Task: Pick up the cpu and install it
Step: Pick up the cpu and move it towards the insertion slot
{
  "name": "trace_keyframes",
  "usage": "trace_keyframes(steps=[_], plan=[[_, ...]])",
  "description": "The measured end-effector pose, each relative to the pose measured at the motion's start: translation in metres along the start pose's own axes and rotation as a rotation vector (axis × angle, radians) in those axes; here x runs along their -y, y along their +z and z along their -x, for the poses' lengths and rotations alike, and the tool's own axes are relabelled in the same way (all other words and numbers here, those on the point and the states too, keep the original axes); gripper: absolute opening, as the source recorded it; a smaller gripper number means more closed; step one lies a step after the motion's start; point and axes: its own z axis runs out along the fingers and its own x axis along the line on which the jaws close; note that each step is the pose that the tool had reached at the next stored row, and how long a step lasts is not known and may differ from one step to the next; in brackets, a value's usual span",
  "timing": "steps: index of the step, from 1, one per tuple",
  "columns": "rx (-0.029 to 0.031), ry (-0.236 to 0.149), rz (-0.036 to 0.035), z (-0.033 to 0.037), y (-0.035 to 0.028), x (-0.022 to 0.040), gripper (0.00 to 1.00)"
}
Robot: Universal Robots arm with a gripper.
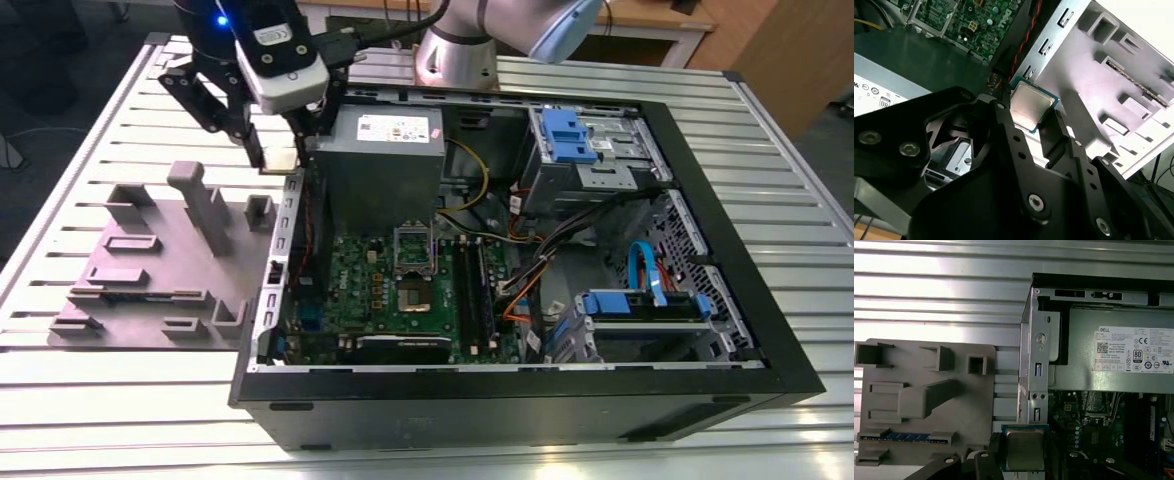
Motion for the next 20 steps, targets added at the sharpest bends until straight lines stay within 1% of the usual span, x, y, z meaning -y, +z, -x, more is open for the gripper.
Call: trace_keyframes(steps=[5,8,11,20], plan=[[0.0,0.0,0.0,0.0004,0.0,0.0,0.47],[-0.0001,0.0,0.0003,0.0048,0.0002,0.0,0.47],[-0.0008,0.0,0.0001,0.015,0.0005,0.0002,0.47],[-0.0039,0.0,0.0002,0.0516,0.0018,0.0007,0.47]])
